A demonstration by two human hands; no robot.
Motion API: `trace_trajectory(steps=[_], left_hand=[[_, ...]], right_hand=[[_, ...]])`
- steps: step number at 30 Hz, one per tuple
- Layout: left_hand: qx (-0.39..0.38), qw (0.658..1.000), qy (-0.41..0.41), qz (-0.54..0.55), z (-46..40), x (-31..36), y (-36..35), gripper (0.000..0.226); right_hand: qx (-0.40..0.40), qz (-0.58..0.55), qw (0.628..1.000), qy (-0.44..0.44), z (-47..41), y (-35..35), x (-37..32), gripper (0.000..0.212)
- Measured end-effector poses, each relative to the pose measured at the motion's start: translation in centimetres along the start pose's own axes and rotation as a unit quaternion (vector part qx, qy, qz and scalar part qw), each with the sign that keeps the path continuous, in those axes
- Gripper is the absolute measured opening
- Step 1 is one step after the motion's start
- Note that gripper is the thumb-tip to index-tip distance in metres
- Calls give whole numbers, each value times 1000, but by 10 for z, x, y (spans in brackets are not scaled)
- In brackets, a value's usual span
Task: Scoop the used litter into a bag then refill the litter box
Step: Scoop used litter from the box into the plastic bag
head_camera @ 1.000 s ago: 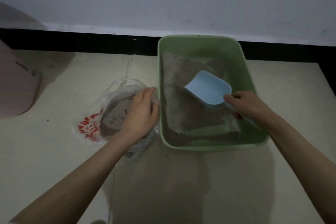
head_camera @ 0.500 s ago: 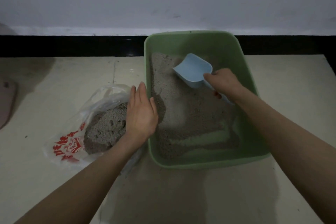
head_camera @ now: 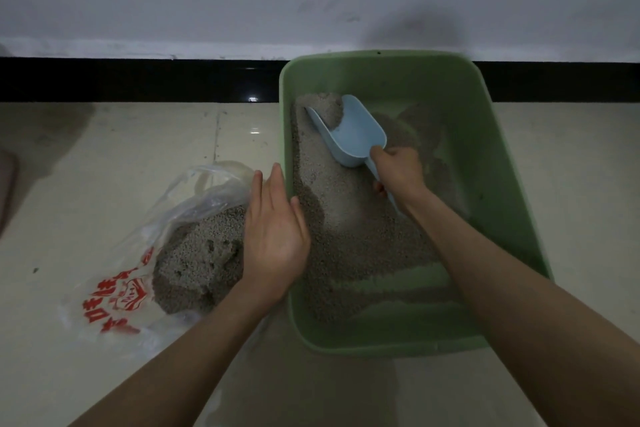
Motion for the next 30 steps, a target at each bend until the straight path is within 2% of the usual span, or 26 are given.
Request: trace_trajectory(steps=[11, 15, 21, 24, 30], left_hand=[[-5, 1000, 9, 9, -1, 0, 1, 59], [-16, 1000, 17, 16, -1, 1, 2, 51], [-13, 1000, 16, 24, -1, 1, 4, 51], [-14, 1000, 13, 23, 0, 2, 4, 51], [-16, 999, 16, 26, -1, 2, 4, 51]], right_hand=[[-22, -111, 990, -79, 10, -20, -4, 28], [15, -84, 995, -56, 14, -31, -6, 29], [10, -74, 995, -62, 14, -30, -6, 30], [3, -82, 994, -67, 15, -31, -7, 19], [27, -95, 992, -79, 13, -38, -5, 24]])
Point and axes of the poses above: each hand's wrist, its own z-axis away from the middle knuckle, its own y-axis out of the back of the hand, x = y × z, the point moved 2 cm from there along -z, towards the middle knuckle, and after that the axes turned 2 degrees about -x, right-handed, at the moved point
